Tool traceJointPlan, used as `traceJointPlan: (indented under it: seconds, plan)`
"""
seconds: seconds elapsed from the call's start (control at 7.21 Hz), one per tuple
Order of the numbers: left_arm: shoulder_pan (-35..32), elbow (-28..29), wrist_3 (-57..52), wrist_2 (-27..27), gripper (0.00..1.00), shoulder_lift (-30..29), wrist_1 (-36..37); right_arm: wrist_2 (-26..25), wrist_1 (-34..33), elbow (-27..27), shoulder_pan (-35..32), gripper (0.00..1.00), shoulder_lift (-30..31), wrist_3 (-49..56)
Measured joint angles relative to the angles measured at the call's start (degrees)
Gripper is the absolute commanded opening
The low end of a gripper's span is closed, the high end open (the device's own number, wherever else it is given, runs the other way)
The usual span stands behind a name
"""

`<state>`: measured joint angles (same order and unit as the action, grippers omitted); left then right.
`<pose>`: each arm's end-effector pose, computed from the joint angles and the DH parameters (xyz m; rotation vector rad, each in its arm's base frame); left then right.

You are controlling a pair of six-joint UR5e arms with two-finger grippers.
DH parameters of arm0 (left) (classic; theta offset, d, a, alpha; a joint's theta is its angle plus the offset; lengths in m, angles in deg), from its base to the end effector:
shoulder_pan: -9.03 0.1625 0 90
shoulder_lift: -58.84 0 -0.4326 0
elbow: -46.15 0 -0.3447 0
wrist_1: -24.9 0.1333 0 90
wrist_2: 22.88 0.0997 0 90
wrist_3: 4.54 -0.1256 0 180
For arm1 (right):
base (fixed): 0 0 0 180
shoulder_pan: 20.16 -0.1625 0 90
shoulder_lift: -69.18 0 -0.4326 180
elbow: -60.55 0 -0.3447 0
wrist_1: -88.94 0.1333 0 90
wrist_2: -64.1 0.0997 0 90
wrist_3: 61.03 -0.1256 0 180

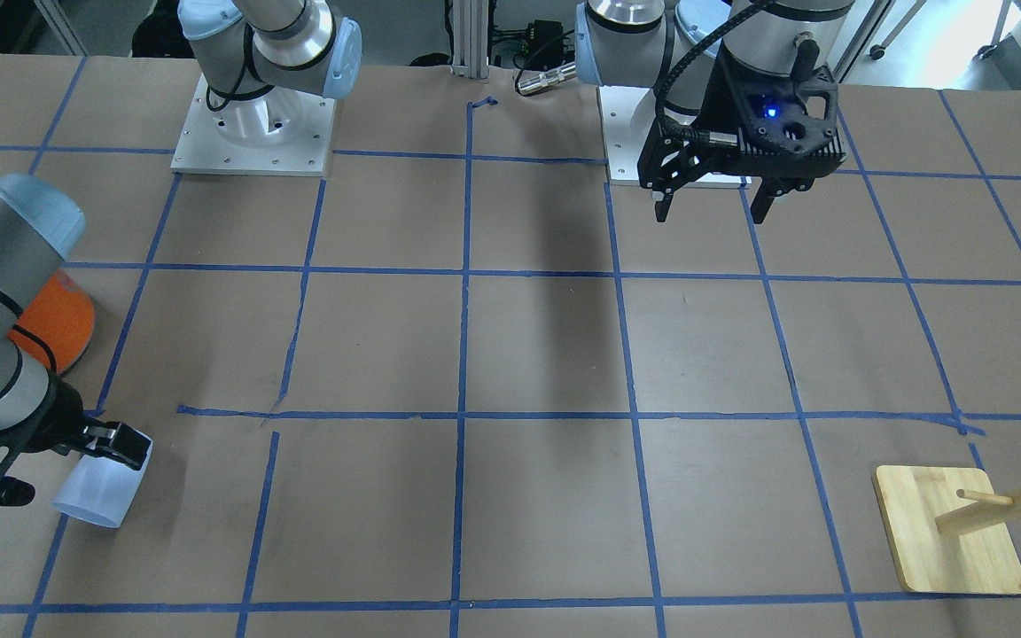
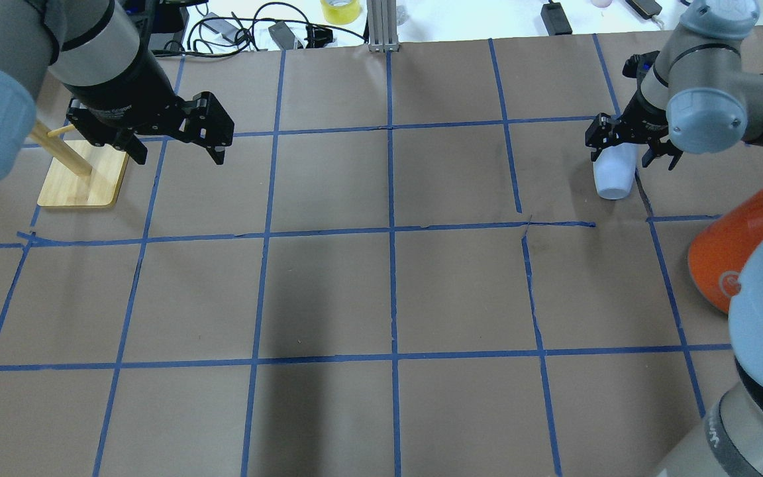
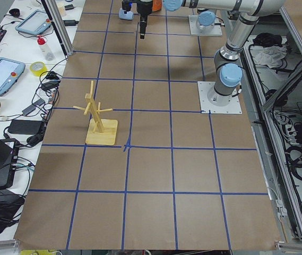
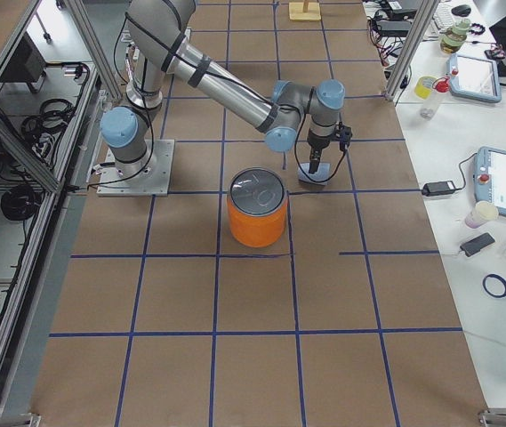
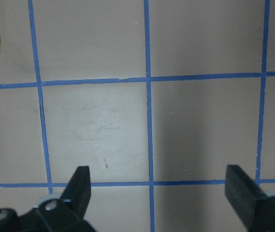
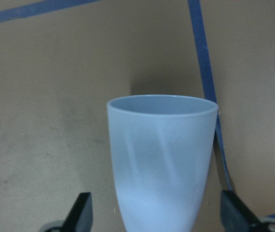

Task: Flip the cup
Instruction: 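Lower the right gripper over the pale blue cup and grasp it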

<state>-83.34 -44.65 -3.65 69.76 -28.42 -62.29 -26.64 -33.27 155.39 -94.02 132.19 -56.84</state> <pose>-0.1453 -0.4279 0.4895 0.0370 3.0950 -0.1304 -0.0374 -0.6031 0.2413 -0.3256 -3.1107 0.0066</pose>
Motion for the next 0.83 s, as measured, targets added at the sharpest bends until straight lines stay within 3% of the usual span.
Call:
traceJointPlan:
  seconds: [0.42,0.55,0.69,0.83]
  plan:
    - [0.1,0.0,0.2,0.0,1.00,0.0,0.0,-0.7,-2.5,-0.9,0.2,0.94,-3.3,-0.3]
    - [0.1,0.0,0.3,0.0,1.00,0.0,0.0,-0.7,-3.4,-1.0,0.2,0.77,-4.3,-0.3]
    - [0.1,0.0,0.3,0.0,1.00,0.0,0.0,-0.7,-3.7,-1.0,0.2,0.42,-4.7,-0.2]
    - [0.1,0.0,0.4,0.0,1.00,0.0,0.0,-0.4,-3.8,-1.0,0.2,0.25,-4.6,0.0]
